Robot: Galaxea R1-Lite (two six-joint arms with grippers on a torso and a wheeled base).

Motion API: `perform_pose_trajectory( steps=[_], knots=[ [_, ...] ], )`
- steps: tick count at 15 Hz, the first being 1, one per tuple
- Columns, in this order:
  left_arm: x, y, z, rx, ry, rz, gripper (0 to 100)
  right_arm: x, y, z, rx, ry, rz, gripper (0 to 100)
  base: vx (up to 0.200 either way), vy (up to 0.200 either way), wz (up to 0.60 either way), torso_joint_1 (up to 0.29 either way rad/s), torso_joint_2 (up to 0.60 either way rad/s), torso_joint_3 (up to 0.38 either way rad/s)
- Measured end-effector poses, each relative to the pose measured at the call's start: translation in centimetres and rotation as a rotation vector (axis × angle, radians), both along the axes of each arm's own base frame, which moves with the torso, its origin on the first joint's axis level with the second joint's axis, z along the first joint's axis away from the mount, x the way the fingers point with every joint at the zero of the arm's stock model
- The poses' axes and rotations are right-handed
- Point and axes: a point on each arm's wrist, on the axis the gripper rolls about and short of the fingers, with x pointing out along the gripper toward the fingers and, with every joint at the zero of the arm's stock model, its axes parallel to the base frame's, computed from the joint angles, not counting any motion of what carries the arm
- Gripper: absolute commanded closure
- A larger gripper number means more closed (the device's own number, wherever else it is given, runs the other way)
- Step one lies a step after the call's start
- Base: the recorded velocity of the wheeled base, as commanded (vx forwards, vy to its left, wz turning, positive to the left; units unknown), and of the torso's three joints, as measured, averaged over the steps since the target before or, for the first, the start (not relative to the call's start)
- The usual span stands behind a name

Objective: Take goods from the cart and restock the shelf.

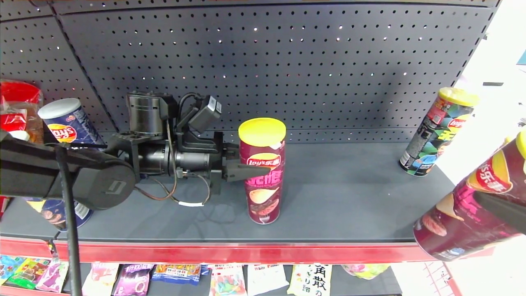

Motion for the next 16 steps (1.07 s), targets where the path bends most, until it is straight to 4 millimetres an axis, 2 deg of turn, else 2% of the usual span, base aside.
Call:
perform_pose_trajectory(
  steps=[16],
  knots=[
    [-2.2, 0.6, -0.6, 0.018, 0.040, -0.009, 100, 0.1, 0.1, -0.2, -0.005, 0.011, 0.000, 100, 0.000, 0.000, 0.00, 0.000, 0.00, 0.000]
  ],
)
